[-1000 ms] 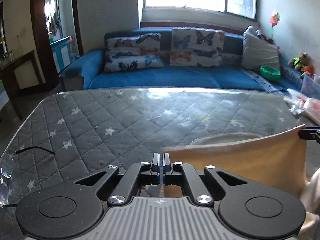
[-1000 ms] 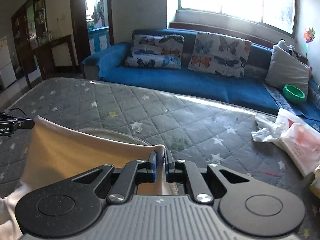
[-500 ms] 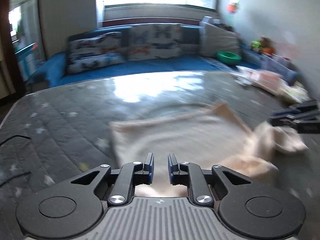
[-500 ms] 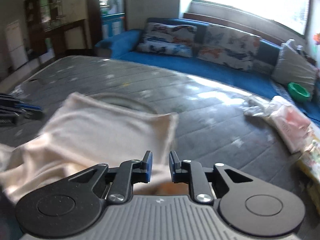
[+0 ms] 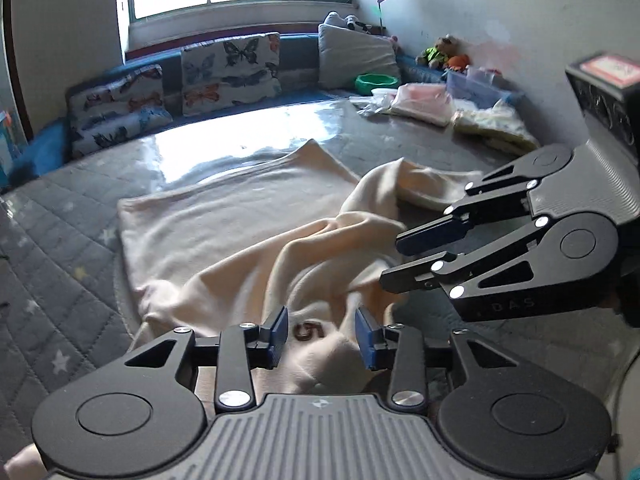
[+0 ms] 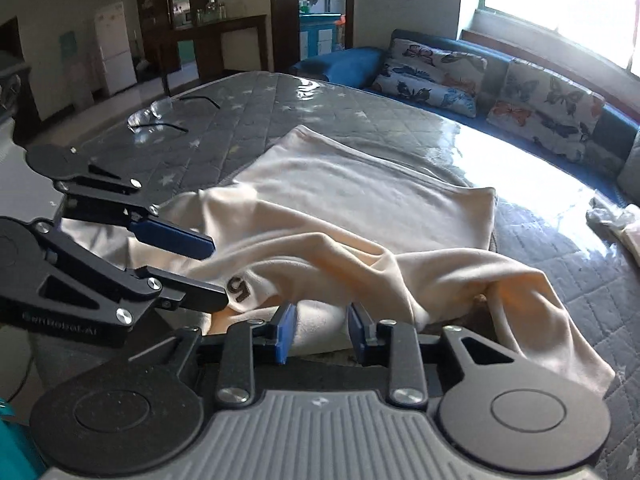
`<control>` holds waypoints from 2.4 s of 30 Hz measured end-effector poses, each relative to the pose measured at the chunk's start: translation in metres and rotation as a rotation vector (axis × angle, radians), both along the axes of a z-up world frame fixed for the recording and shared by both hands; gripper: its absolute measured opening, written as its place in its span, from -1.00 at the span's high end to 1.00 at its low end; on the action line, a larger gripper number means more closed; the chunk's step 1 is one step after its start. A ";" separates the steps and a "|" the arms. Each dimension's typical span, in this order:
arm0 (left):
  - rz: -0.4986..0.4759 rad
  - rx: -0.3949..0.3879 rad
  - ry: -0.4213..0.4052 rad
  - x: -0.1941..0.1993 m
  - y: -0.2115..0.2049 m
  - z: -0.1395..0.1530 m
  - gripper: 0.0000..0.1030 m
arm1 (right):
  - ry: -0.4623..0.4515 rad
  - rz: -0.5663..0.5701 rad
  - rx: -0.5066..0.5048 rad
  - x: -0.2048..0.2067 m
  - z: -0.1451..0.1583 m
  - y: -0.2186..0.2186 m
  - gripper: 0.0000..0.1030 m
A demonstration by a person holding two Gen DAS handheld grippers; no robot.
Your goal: Fold clothes
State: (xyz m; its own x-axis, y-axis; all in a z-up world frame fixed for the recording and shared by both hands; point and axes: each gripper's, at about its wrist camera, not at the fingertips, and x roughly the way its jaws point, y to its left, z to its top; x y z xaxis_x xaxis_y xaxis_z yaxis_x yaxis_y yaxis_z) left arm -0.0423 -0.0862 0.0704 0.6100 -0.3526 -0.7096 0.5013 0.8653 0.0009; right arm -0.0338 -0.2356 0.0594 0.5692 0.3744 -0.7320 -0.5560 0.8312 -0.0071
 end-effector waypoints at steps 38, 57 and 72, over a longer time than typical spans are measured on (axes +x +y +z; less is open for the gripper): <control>-0.023 -0.003 0.015 -0.020 0.003 -0.008 0.25 | -0.055 -0.046 -0.009 -0.056 0.013 -0.013 0.47; -0.092 -0.093 -0.035 -0.048 0.032 0.011 0.75 | -0.154 0.016 -0.060 -0.080 0.022 -0.008 0.96; -0.169 -0.054 0.018 -0.068 0.038 -0.018 0.73 | -0.102 0.093 -0.037 -0.091 0.017 -0.004 0.53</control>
State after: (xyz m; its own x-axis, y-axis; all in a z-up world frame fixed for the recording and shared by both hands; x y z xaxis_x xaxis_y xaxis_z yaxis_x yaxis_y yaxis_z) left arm -0.1102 -0.0485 0.0525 0.5263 -0.4870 -0.6970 0.6394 0.7670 -0.0532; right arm -0.1247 -0.2394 0.0763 0.6053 0.4029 -0.6865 -0.6253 0.7744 -0.0968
